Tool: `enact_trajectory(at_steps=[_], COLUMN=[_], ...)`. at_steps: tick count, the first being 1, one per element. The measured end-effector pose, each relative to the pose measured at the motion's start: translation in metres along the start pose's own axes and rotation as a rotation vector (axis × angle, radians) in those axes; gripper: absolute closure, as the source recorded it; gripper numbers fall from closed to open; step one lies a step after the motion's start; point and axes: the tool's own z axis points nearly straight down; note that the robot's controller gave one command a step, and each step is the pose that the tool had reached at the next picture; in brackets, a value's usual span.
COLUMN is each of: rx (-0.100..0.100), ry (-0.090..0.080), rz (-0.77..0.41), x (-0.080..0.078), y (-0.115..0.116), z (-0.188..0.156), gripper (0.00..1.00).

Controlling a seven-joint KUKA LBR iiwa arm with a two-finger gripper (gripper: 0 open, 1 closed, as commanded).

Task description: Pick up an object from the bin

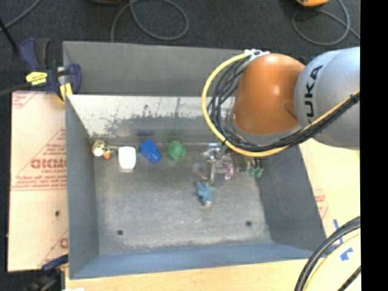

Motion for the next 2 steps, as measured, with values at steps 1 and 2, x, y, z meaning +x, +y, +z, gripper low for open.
enact_trajectory(at_steps=[1,2], rx=[0.000,-0.001], ry=[0.002,0.003], rz=[-0.009,0.040], x=[0.009,0.011], y=[-0.005,-0.001], z=[-0.004,-0.033], gripper=[1.00,1.00])
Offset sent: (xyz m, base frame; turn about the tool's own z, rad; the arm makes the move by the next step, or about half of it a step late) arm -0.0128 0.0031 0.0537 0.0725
